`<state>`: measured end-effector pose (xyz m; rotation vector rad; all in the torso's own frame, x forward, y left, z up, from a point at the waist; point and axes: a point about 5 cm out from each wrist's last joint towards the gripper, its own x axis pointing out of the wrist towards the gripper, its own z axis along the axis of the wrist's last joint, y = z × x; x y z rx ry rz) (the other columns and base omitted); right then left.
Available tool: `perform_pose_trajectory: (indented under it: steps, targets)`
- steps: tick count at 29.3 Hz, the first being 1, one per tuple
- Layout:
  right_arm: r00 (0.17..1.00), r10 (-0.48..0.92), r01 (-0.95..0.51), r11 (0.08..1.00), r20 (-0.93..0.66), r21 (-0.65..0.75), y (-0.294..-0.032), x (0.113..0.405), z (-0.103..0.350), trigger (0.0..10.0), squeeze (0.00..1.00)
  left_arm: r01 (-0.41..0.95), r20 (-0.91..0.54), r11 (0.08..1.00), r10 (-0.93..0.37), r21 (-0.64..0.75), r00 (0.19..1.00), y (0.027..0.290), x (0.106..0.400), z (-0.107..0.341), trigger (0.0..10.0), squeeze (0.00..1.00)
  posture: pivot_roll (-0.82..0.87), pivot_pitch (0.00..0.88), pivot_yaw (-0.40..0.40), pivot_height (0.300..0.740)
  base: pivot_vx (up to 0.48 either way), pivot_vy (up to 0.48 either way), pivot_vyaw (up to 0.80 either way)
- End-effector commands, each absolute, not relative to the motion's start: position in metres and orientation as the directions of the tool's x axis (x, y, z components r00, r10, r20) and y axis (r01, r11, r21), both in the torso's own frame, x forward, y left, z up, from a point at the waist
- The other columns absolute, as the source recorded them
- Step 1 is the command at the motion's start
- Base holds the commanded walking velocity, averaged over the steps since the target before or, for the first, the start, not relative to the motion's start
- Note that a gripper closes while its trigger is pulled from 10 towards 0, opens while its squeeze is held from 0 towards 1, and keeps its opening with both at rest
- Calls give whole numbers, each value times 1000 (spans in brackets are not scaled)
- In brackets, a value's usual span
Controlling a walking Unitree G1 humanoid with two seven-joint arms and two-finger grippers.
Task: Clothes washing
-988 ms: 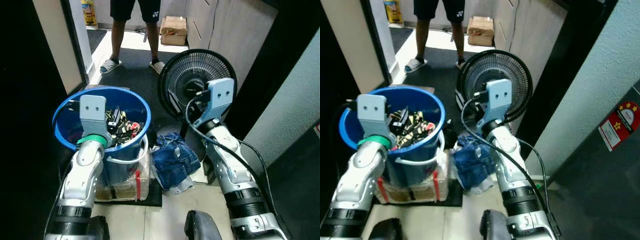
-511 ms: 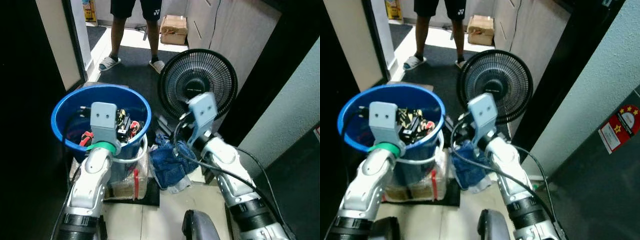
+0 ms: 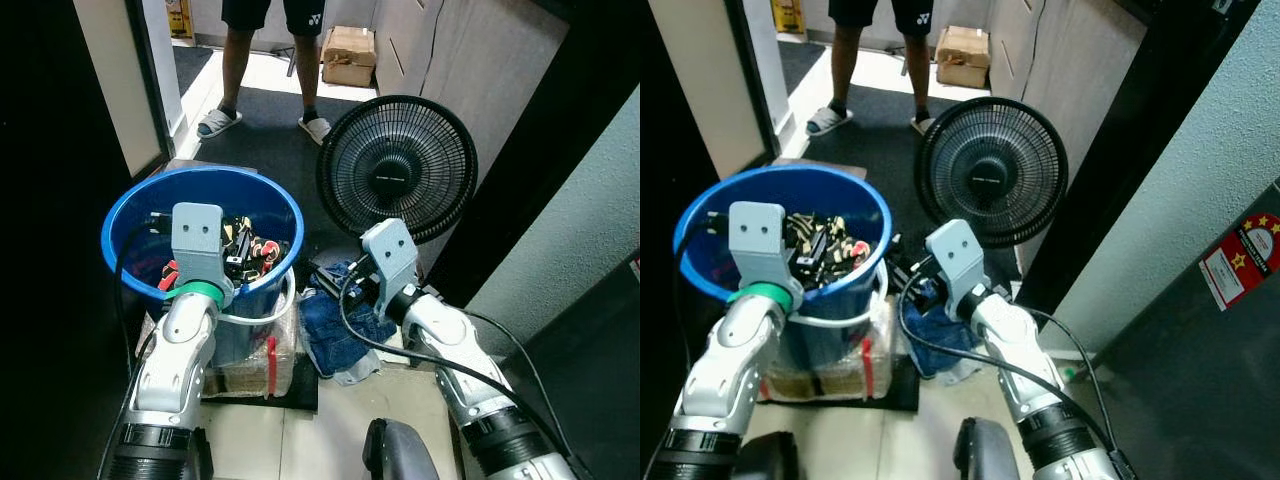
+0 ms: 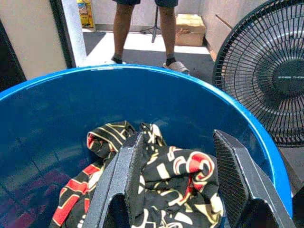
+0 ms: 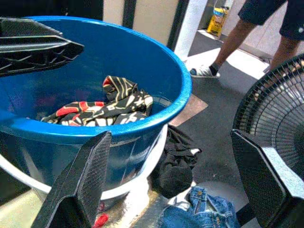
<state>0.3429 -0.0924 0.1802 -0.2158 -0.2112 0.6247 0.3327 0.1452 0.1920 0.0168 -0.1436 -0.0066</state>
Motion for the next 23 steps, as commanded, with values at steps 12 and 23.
perform_pose_trajectory:
  steps: [12, 23]
  targets:
    - [873, 294, -305, 952, 389, -35, -120, 357, 236, 10000, 0, -16, 227, 999, 24, -35, 974, 156, 333, 219, 10000, 0, 71, 95, -73, 511, 0, 0, 0]
    - [883, 108, -131, 991, 457, 20, -156, 349, 254, 10000, 0, 19, 298, 1000, -14, -12, 954, 152, 338, 240, 10000, 0, 24, 72, -29, 531, 0, 0, 0]
